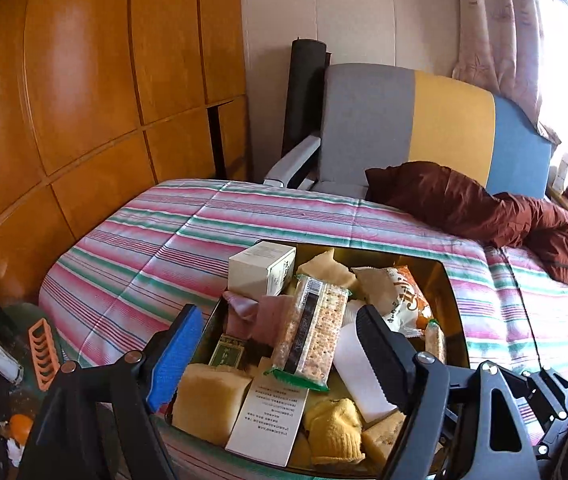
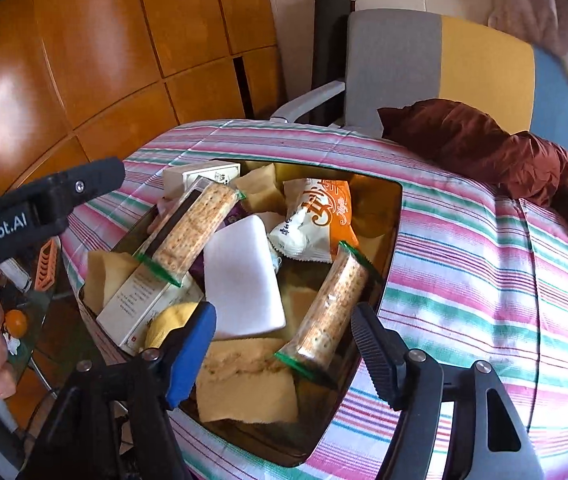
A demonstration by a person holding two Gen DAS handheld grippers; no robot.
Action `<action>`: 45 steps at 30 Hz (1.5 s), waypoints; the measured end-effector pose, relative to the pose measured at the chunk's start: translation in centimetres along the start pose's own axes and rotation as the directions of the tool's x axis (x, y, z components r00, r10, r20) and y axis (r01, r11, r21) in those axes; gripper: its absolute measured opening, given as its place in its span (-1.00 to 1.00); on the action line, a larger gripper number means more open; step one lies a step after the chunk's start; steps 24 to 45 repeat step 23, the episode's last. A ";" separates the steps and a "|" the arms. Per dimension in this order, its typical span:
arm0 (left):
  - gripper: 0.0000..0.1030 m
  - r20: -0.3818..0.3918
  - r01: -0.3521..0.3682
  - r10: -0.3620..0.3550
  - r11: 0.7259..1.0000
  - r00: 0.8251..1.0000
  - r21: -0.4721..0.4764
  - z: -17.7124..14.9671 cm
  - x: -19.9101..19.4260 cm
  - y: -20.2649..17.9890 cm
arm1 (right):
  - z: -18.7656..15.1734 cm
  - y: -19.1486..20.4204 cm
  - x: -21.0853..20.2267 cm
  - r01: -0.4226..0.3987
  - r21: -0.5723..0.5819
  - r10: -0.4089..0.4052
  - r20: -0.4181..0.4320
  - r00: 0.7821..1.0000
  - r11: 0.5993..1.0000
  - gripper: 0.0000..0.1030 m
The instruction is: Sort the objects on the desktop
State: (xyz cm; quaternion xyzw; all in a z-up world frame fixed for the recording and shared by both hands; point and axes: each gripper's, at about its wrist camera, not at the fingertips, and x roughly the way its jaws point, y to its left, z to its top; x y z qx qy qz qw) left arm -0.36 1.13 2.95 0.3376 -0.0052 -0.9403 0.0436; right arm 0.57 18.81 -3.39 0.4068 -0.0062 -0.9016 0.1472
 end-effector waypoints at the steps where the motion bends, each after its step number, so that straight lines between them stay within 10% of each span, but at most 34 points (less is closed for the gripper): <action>1: 0.57 -0.006 0.004 -0.004 1.000 1.000 0.002 0.0 0.0 -0.1 | -0.1 0.1 -0.1 0.003 -0.001 -0.003 0.001 1.000 1.000 0.40; 45: 0.36 -0.016 0.054 -0.054 0.999 0.998 0.000 -0.6 0.2 -0.3 | -0.8 0.0 -0.7 0.044 0.004 -0.044 0.017 0.999 0.999 0.54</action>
